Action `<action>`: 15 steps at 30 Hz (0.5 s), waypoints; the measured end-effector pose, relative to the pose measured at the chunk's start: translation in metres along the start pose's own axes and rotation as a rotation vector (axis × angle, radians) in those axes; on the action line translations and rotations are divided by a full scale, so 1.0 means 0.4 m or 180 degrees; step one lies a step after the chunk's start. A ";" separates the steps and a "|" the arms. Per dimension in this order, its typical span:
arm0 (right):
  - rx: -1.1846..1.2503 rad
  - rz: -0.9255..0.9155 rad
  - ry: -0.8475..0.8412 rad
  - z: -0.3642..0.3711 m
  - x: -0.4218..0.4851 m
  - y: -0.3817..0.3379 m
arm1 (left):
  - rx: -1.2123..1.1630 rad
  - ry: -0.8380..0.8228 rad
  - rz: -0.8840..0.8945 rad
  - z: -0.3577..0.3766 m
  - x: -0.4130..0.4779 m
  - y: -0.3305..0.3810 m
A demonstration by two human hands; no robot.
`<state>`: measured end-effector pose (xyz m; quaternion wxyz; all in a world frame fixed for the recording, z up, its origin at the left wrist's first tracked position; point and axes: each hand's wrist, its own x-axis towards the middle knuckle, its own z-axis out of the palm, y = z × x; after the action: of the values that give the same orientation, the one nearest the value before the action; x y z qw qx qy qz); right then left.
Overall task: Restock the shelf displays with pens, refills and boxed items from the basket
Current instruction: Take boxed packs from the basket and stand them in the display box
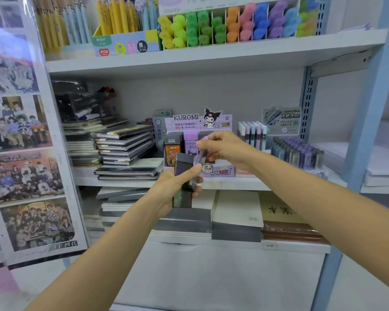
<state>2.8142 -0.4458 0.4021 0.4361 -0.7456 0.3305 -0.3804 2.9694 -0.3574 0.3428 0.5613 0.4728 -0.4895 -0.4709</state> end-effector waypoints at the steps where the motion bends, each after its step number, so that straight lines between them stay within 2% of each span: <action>1: 0.0017 0.0004 -0.0043 -0.005 0.002 -0.006 | -0.0041 -0.0018 0.0013 -0.004 -0.001 0.001; 5: 0.0000 0.0062 0.0100 -0.027 0.020 -0.022 | -0.0599 0.0290 -0.0399 -0.025 0.012 0.013; 9: -0.0247 -0.0182 0.0572 -0.047 0.064 -0.021 | -0.0822 0.0452 -0.0504 -0.060 0.028 0.015; 15: -0.0922 -0.0686 0.1076 -0.034 0.126 -0.005 | -0.0524 0.0371 -0.0367 -0.093 0.052 -0.003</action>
<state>2.8277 -0.4921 0.4227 0.2200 -0.7571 0.3683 -0.4927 3.0077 -0.3755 0.3412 0.5977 0.4789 -0.3878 -0.5128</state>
